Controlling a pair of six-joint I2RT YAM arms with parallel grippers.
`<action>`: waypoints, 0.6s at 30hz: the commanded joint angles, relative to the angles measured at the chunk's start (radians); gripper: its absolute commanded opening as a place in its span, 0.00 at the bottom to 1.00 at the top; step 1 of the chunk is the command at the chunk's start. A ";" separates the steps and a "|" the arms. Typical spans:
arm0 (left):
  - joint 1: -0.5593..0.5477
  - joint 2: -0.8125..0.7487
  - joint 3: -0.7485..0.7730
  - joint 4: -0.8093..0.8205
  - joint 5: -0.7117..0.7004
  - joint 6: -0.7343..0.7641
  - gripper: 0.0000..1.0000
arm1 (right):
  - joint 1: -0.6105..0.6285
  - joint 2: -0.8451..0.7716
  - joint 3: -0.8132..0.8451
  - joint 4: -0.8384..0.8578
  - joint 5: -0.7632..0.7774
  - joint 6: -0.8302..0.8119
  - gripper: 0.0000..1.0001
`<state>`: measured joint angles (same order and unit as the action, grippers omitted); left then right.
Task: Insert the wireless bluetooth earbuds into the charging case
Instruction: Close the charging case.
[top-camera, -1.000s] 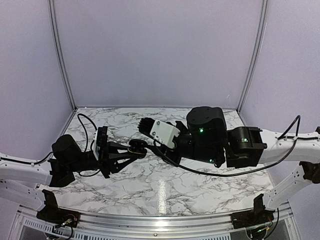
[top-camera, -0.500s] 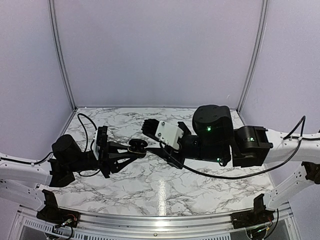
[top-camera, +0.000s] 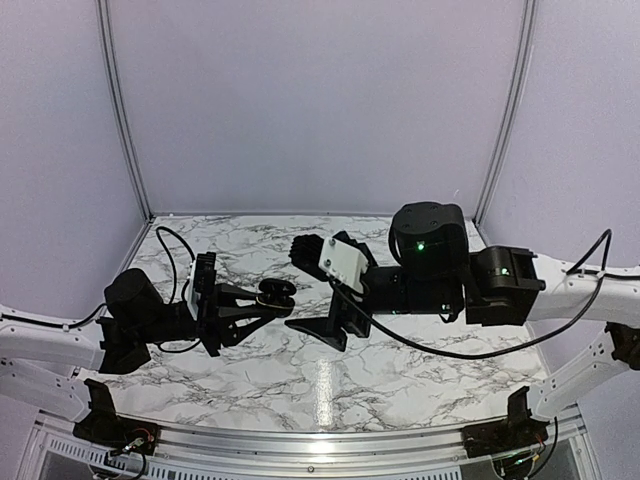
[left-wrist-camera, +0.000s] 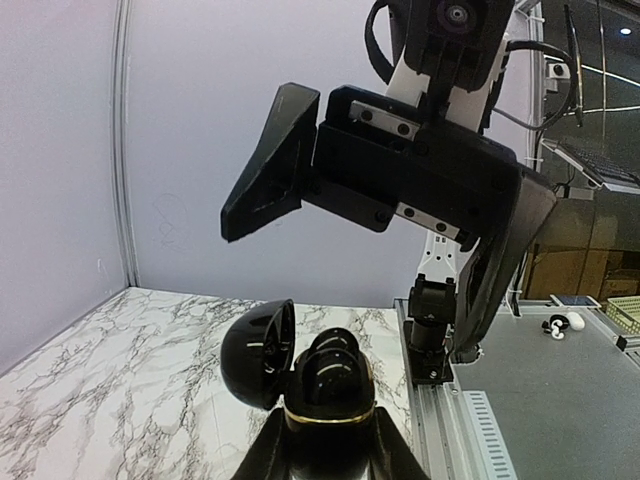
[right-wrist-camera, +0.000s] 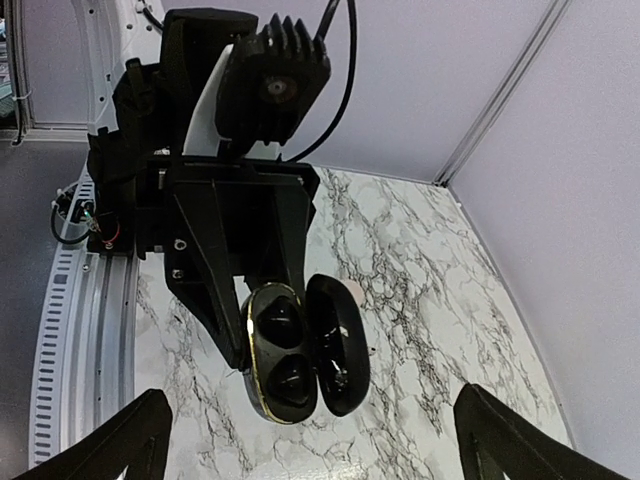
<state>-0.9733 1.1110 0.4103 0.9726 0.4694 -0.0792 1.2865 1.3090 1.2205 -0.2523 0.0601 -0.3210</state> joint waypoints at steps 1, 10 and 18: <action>0.004 0.005 0.035 0.035 0.019 -0.003 0.00 | -0.004 0.033 0.041 -0.015 -0.028 0.006 0.98; 0.002 0.002 0.035 0.035 0.017 -0.001 0.00 | -0.004 0.088 0.051 -0.019 -0.030 -0.009 0.96; 0.002 0.005 0.035 0.035 -0.018 -0.011 0.00 | -0.004 0.098 0.082 -0.059 -0.183 -0.054 0.79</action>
<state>-0.9733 1.1126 0.4126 0.9730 0.4713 -0.0834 1.2861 1.4033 1.2442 -0.2806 -0.0105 -0.3447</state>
